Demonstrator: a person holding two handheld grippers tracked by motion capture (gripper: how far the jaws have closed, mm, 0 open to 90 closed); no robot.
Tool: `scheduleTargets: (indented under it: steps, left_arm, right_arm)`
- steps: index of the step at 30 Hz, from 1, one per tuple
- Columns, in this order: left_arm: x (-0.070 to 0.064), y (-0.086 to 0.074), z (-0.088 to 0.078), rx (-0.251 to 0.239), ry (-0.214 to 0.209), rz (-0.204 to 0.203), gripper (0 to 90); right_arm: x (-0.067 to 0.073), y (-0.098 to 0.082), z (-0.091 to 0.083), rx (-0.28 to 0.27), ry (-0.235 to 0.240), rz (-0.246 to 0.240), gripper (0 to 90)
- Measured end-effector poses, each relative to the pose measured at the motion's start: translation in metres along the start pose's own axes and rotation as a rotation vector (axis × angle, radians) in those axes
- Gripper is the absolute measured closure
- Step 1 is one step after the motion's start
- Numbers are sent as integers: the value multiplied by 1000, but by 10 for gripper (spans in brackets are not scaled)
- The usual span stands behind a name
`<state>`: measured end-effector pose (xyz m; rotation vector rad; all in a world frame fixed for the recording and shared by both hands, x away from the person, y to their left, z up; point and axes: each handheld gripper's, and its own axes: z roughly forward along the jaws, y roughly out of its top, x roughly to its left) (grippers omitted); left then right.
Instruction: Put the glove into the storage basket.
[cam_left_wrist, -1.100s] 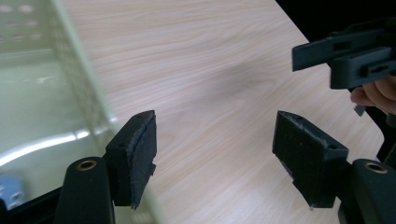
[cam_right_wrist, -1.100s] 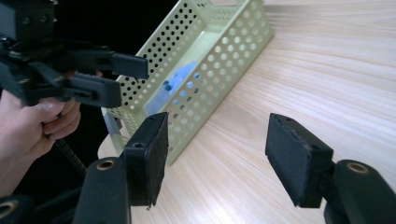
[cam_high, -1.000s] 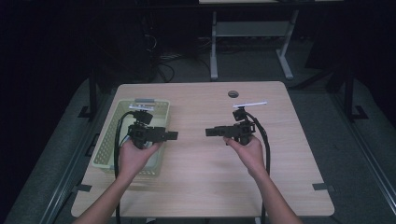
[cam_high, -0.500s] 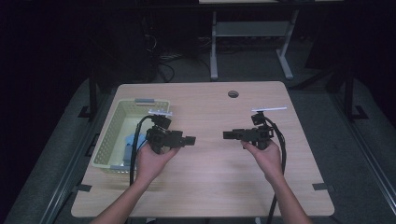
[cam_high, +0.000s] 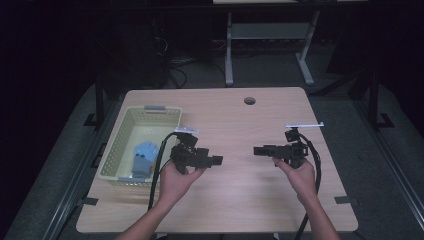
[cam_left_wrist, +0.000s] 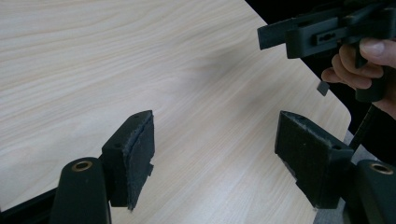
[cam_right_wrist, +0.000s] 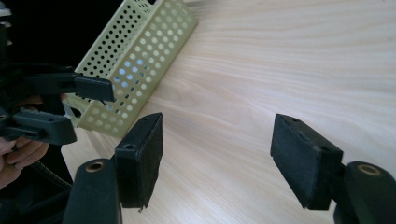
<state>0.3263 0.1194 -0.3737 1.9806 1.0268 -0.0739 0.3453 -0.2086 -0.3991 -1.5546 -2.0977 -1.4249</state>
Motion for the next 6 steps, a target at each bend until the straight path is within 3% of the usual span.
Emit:
scheduleTargets:
  steps: [6]
  left_arm:
    - [-8,-7,8,15,-17,21,285]
  right_arm:
    - [-11,-12,-7,5,-22,12,323]
